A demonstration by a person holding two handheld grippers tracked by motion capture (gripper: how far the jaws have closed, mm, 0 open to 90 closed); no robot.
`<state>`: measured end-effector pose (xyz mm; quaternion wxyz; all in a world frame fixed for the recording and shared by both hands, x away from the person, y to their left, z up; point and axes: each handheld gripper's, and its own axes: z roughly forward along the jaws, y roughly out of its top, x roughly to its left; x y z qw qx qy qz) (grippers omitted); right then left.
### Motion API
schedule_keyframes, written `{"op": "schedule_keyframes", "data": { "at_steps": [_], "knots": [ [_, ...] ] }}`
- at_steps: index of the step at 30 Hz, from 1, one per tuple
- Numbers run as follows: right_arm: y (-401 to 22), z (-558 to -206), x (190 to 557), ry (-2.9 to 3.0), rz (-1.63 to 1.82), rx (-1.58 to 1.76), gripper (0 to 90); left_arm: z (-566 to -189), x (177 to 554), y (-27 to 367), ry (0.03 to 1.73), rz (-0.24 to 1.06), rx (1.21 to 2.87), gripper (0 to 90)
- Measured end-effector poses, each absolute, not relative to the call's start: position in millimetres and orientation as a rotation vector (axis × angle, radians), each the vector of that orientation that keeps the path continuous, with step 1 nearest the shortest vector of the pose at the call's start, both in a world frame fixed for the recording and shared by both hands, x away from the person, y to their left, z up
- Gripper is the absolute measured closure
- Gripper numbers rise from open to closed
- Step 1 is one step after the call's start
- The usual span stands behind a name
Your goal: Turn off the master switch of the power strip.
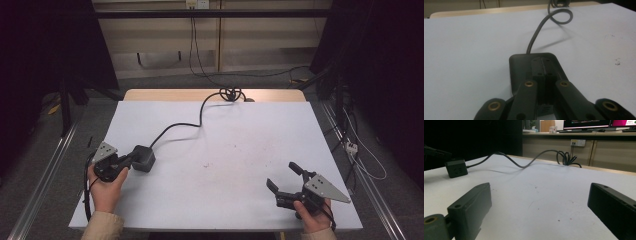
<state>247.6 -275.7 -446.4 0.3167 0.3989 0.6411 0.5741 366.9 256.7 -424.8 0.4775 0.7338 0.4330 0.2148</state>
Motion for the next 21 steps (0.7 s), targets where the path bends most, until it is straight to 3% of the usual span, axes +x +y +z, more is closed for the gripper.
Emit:
{"op": "schedule_keyframes", "data": {
  "at_steps": [21],
  "knots": [
    [-275.2,-446.4,247.7,1.693,1.51,1.045,4.7,-423.7,366.1,256.5,1.047,0.524,1.758,90.0]
  ]
}}
